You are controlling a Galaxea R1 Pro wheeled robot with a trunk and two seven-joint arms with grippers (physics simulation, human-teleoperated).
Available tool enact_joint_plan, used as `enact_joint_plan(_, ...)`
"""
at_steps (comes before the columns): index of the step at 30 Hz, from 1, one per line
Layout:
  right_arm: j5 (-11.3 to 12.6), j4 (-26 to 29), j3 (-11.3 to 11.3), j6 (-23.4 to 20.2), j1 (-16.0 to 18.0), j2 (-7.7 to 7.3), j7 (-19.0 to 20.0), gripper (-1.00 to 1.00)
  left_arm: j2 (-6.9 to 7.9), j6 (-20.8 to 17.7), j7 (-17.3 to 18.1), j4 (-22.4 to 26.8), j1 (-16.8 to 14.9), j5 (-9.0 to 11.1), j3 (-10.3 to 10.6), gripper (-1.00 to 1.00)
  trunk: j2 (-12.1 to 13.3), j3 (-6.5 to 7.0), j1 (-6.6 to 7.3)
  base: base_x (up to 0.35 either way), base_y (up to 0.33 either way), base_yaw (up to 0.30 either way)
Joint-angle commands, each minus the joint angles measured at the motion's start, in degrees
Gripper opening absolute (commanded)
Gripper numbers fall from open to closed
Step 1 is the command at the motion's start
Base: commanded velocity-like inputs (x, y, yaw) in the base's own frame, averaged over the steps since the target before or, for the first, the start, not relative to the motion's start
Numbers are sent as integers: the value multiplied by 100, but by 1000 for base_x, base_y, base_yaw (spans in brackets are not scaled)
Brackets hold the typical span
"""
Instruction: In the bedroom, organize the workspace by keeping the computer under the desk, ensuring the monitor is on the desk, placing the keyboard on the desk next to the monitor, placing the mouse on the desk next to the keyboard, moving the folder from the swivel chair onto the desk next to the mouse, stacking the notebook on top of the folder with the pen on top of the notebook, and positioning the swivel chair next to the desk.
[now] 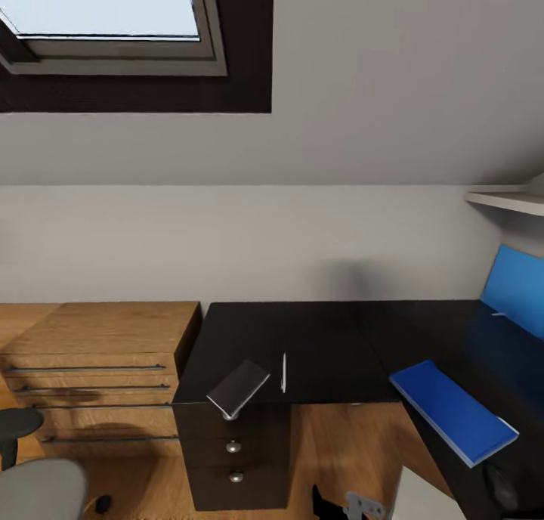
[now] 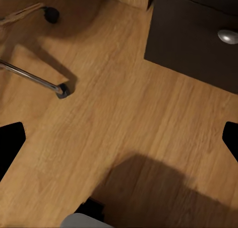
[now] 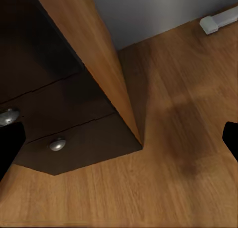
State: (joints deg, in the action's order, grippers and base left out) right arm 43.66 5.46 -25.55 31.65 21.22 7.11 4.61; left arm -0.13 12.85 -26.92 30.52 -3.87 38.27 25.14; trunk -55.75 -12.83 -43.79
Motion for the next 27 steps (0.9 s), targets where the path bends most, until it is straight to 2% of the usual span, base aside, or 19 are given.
enact_joint_plan(1,4,-10,-11,22,5,1,47,100,5,41,-33,-2,-8,58,49,100,-6,-12,-1,0,0,249)
enact_joint_plan(2,-125,-11,-8,20,5,1,44,100,4,41,-33,-2,-8,53,53,100,-6,-17,-1,0,0,246)
enact_joint_plan(6,-379,-32,-7,18,5,1,37,100,4,42,-32,-2,-8,47,56,100,-6,-38,-1,0,0,238)
enact_joint_plan(12,-570,-70,-5,17,5,1,27,100,4,42,-33,-2,-8,48,53,100,-6,-75,-1,0,0,218)
enact_joint_plan(19,-611,-78,2,17,5,-2,9,100,4,42,-33,-2,-8,46,52,100,-6,-127,-1,0,0,152)
enact_joint_plan(27,-620,-80,5,17,5,-9,5,100,-1,42,-33,-2,-11,42,56,100,-6,-195,-1,0,0,45)
